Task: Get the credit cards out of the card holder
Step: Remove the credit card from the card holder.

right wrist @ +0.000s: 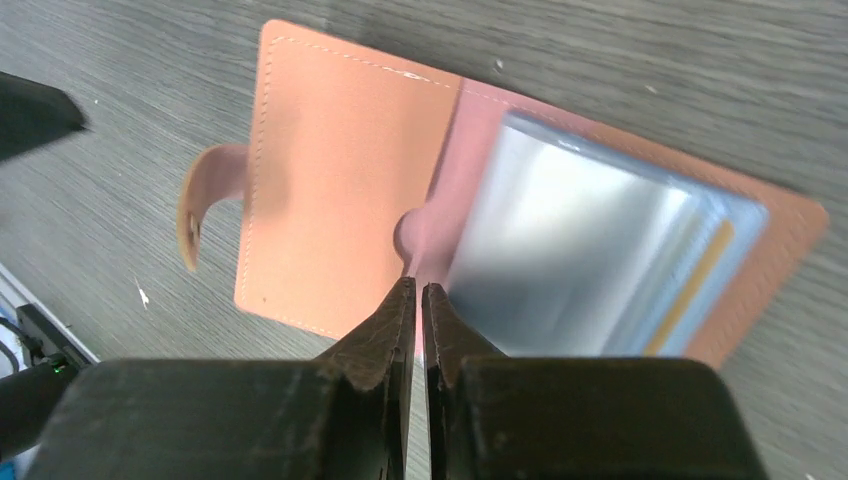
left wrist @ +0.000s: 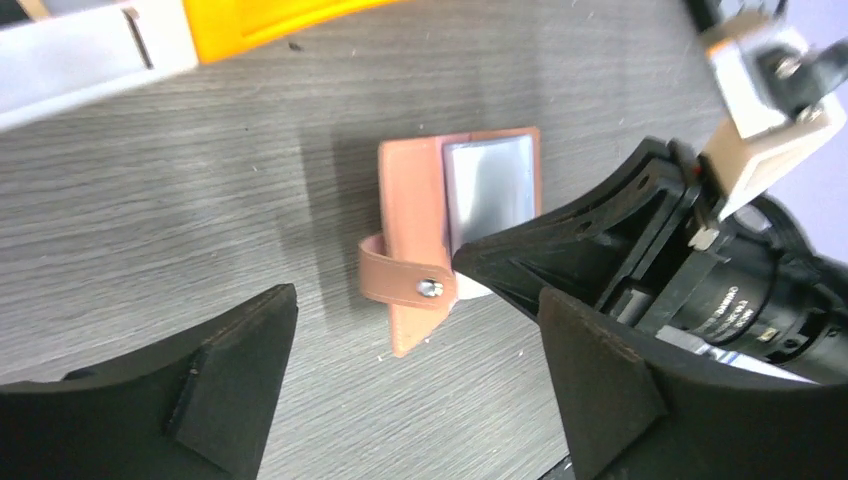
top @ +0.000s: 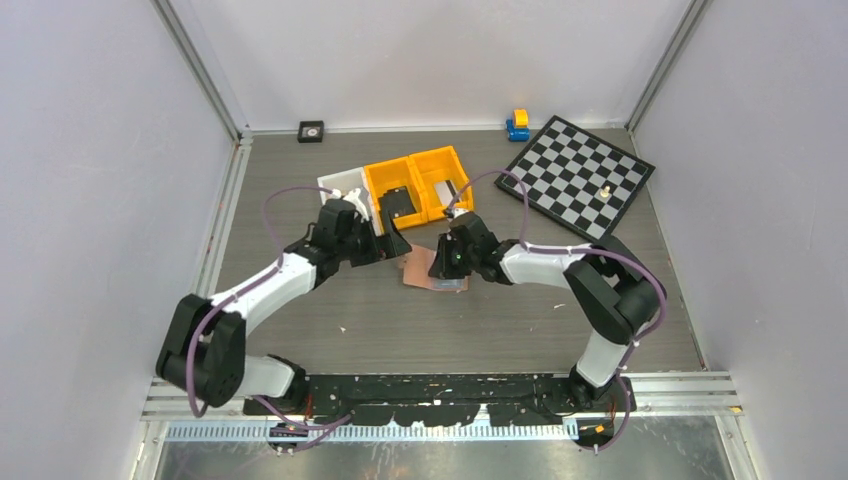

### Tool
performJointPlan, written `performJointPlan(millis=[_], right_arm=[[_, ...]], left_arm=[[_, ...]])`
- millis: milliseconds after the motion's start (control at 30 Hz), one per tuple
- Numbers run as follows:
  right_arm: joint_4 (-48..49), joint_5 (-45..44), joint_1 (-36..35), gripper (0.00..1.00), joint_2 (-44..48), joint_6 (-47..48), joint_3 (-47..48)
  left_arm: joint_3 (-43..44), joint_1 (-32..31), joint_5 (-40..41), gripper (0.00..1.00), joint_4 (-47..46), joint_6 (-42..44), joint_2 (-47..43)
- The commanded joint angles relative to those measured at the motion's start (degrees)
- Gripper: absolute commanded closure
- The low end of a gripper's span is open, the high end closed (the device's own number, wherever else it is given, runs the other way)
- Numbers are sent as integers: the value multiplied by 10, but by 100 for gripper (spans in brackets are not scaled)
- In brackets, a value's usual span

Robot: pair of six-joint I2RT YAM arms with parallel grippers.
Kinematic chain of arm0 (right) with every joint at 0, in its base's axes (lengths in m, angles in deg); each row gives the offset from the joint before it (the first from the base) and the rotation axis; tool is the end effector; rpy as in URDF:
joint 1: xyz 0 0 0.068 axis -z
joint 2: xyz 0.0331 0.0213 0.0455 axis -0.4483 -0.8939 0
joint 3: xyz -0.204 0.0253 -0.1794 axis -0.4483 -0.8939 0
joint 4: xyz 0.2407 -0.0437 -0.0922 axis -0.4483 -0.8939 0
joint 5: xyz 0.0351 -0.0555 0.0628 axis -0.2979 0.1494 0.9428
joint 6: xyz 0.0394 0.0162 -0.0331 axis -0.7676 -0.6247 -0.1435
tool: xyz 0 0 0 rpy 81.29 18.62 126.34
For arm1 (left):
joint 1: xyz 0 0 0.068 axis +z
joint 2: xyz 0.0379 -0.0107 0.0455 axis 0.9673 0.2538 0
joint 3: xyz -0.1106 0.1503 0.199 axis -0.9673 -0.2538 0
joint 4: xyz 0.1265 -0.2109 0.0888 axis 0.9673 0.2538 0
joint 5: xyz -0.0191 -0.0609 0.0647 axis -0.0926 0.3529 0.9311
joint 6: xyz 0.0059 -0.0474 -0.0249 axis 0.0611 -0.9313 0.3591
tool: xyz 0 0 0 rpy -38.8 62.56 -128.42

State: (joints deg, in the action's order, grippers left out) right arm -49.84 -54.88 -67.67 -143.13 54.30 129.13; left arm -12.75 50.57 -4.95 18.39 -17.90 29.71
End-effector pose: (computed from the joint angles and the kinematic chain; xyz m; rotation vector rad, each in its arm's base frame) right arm 0.2607 0.2348 0.1507 -0.2284 2.4818 0.8076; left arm 0.2556 -0.1280 0.2097 -0.1664 2.3855 -0.8707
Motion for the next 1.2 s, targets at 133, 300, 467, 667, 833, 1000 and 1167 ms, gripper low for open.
performJointPlan(millis=[133,300,467,667,833,1000,1167], right_arm=[[66,-79,5,90,104,-14,-66],[81,-71,17,97,103,-30,-79],[101,-45,33,100,94,-50,-86],[124,-59,65,100,130,-80,-125],[142,-39,93,100,121,-112,-139],[178,0,116,95,120,-133,-157],[150,-21,117,76,144,-116,-159]], left_arm=[[-36,6,57,0,-4,4,-63],[-35,6,-10,0,-22,6,-23],[-39,6,-15,0,-29,6,-11],[-31,6,-25,0,-33,5,11],[-36,6,-44,0,-66,-7,35],[-30,6,-59,2,-77,-12,62],[-21,6,-65,3,-73,-11,84]])
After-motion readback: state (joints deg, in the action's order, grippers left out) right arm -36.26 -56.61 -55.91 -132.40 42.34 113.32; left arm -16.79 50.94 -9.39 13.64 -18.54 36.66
